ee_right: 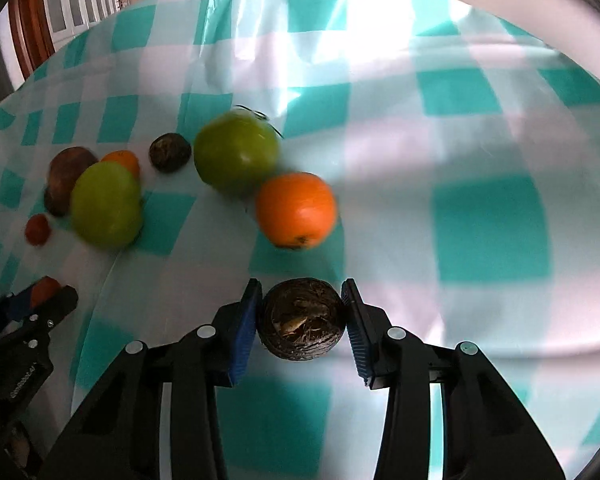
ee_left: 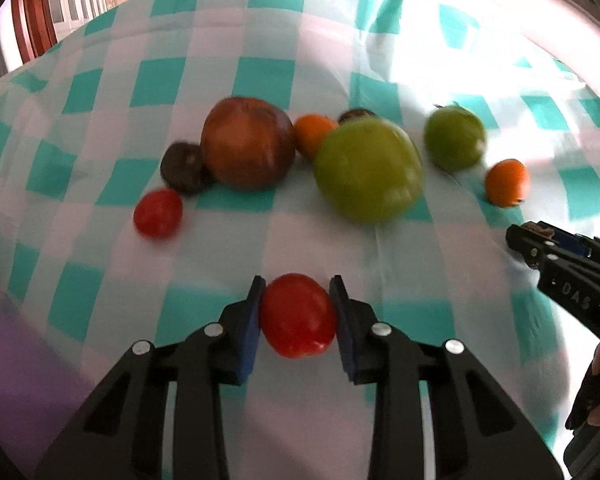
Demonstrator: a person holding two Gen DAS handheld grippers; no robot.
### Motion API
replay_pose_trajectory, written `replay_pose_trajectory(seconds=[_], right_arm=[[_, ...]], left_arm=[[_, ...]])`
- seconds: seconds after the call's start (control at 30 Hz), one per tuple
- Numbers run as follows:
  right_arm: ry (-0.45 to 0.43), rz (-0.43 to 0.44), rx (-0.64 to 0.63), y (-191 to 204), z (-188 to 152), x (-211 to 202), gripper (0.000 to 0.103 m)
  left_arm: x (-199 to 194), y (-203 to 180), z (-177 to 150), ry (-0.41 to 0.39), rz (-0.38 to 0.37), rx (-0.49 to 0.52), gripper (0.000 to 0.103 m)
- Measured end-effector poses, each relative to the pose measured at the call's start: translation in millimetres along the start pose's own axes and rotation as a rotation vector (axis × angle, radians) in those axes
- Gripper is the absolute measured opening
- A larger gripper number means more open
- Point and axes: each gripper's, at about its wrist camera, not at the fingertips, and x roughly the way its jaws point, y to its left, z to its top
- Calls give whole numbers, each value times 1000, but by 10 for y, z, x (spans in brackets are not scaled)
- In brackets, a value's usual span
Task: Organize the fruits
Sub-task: 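Grasp the red tomato with the left tool while the right tool grasps the dark kiwi, then carry both fruits to the purple box and open both tools inside it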
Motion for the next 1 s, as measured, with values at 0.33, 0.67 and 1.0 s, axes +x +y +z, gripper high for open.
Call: replay_pose_trajectory(seconds=[0.33, 0.67, 1.0], right_arm=[[47, 133, -155, -73, -638, -368, 41], [6, 384, -222, -626, -1363, -1271, 41], [-95, 419, -299, -509, -1343, -1976, 41]], left_arm=[[-697, -63, -1009, 136, -20, -106, 33], [-1790, -377, -1485, 96, 20, -143, 33], [-2723, -107, -1481, -98, 66, -227, 33]])
